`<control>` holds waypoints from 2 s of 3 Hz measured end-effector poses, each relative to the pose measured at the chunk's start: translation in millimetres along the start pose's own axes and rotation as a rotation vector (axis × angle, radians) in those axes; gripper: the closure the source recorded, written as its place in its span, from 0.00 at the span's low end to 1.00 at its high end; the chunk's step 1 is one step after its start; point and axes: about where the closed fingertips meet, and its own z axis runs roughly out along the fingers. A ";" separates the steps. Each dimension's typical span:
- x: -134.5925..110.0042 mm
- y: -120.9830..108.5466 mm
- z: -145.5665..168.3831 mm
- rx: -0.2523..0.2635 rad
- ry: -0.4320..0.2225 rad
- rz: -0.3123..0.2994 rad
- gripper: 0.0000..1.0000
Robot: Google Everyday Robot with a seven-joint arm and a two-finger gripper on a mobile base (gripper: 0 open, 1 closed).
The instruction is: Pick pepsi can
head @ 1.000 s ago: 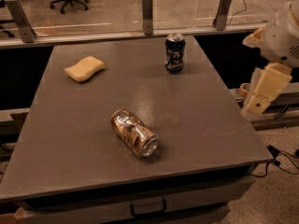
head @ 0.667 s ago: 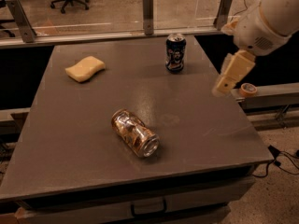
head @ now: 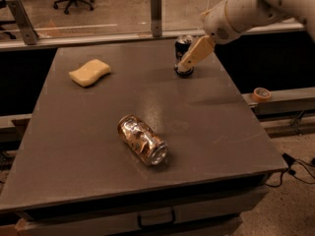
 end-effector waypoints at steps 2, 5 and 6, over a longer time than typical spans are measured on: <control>1.0 -39.8 58.6 0.006 -0.144 0.193 0.00; -2.4 -8.1 77.5 -0.146 -0.228 0.316 0.41; -41.8 31.2 71.0 -0.277 -0.286 0.240 0.64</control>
Offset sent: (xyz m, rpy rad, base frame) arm 0.0915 0.0102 -0.0359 0.3426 0.0816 -0.1413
